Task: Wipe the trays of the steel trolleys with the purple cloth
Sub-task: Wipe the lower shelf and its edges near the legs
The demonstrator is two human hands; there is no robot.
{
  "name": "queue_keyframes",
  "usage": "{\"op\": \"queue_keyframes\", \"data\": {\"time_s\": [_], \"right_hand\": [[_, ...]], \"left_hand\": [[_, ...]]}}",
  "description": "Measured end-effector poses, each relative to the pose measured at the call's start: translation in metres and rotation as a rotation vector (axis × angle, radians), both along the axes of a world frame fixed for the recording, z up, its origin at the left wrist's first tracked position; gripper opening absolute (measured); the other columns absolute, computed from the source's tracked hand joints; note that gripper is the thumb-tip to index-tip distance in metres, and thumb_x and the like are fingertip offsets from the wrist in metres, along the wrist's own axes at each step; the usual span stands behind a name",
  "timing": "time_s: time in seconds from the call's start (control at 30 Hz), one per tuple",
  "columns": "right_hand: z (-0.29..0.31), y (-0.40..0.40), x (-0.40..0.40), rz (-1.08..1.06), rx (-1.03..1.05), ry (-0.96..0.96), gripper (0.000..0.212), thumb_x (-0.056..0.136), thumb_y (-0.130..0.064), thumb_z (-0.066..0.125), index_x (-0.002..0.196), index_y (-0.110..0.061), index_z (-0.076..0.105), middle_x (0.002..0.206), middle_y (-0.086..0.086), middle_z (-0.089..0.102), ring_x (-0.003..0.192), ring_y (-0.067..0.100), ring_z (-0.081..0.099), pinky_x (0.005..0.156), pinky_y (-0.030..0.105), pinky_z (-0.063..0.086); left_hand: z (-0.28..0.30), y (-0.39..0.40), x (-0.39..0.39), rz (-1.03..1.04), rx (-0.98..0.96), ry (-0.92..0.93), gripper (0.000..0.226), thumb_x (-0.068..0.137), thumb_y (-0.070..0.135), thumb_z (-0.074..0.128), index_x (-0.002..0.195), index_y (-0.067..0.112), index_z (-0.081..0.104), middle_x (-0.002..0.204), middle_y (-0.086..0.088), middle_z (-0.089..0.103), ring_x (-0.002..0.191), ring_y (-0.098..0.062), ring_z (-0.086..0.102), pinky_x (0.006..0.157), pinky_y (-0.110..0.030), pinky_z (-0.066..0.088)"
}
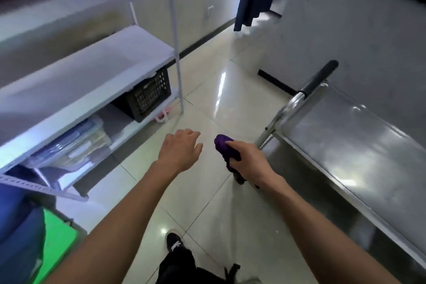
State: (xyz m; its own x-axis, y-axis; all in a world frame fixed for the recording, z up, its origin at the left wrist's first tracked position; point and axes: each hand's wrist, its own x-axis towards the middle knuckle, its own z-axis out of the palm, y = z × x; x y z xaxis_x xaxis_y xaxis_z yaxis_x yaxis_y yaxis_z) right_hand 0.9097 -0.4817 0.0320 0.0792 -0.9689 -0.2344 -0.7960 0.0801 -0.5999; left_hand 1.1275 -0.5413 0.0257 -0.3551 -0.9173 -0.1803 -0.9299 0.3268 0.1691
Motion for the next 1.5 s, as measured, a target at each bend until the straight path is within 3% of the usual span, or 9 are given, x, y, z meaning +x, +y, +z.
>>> {"op": "queue_keyframes", "data": {"time_s": [0.2, 0.4, 0.8, 0.93, 1.13, 1.3, 1.5], "right_hand": [[0.017, -0.074, 0.052, 0.030, -0.083, 0.072, 0.024, 0.075, -0.011, 0.060, 0.098, -0.018, 0.065, 0.087, -0.006, 0.063, 0.076, 0.021, 0.060, 0.066, 0.044, 0.054], [0.009, -0.138, 0.041, 0.010, -0.076, 0.054, 0.019, 0.078, -0.011, 0.060, 0.096, -0.018, 0.062, 0.087, -0.005, 0.062, 0.077, 0.021, 0.059, 0.068, 0.043, 0.053], [-0.004, -0.327, -0.056, -0.092, -0.120, -0.033, 0.019, 0.078, -0.009, 0.058, 0.096, -0.015, 0.061, 0.090, -0.001, 0.063, 0.081, 0.025, 0.059, 0.070, 0.045, 0.053], [0.000, -0.369, -0.094, -0.170, -0.165, -0.065, 0.033, 0.078, -0.010, 0.061, 0.110, -0.017, 0.065, 0.097, -0.003, 0.067, 0.087, 0.021, 0.061, 0.077, 0.042, 0.053], [-0.017, -0.425, -0.155, -0.346, -0.150, -0.092, 0.032, 0.078, -0.010, 0.061, 0.109, -0.018, 0.065, 0.096, -0.003, 0.068, 0.087, 0.019, 0.062, 0.079, 0.040, 0.053], [-0.031, -0.489, -0.202, -0.400, -0.101, -0.037, 0.043, 0.082, -0.012, 0.064, 0.123, -0.023, 0.065, 0.109, -0.006, 0.069, 0.098, 0.015, 0.061, 0.086, 0.027, 0.048], [-0.028, -0.559, -0.261, -0.571, -0.057, 0.050, 0.050, 0.083, -0.016, 0.065, 0.131, -0.027, 0.061, 0.118, -0.007, 0.067, 0.104, 0.014, 0.060, 0.086, 0.022, 0.041]], "left_hand": [[0.021, -0.065, 0.045, 0.015, -0.027, -0.039, 0.048, 0.103, 0.046, 0.039, 0.143, 0.022, 0.046, 0.141, -0.002, 0.056, 0.127, -0.025, 0.053, 0.100, -0.046, 0.043], [0.016, -0.132, 0.029, -0.045, 0.008, -0.056, 0.044, 0.102, 0.047, 0.039, 0.136, 0.021, 0.051, 0.136, -0.002, 0.059, 0.125, -0.026, 0.054, 0.095, -0.045, 0.044], [0.020, -0.325, -0.059, -0.141, 0.022, -0.139, 0.048, 0.102, 0.046, 0.038, 0.141, 0.021, 0.048, 0.141, 0.000, 0.055, 0.130, -0.024, 0.049, 0.102, -0.046, 0.041], [0.023, -0.378, -0.099, -0.172, 0.033, -0.121, 0.047, 0.103, 0.047, 0.037, 0.142, 0.022, 0.048, 0.140, 0.000, 0.055, 0.126, -0.025, 0.052, 0.102, -0.046, 0.042], [0.008, -0.459, -0.168, -0.279, 0.073, -0.116, 0.052, 0.104, 0.049, 0.036, 0.150, 0.025, 0.039, 0.151, 0.002, 0.047, 0.134, -0.023, 0.045, 0.106, -0.045, 0.038], [-0.010, -0.549, -0.221, -0.368, 0.079, -0.081, 0.048, 0.103, 0.047, 0.037, 0.143, 0.023, 0.046, 0.144, 0.002, 0.052, 0.131, -0.023, 0.047, 0.102, -0.042, 0.040], [-0.008, -0.659, -0.293, -0.521, 0.090, -0.040, 0.046, 0.103, 0.045, 0.038, 0.141, 0.021, 0.049, 0.141, 0.000, 0.055, 0.129, -0.024, 0.049, 0.101, -0.043, 0.039]]}}
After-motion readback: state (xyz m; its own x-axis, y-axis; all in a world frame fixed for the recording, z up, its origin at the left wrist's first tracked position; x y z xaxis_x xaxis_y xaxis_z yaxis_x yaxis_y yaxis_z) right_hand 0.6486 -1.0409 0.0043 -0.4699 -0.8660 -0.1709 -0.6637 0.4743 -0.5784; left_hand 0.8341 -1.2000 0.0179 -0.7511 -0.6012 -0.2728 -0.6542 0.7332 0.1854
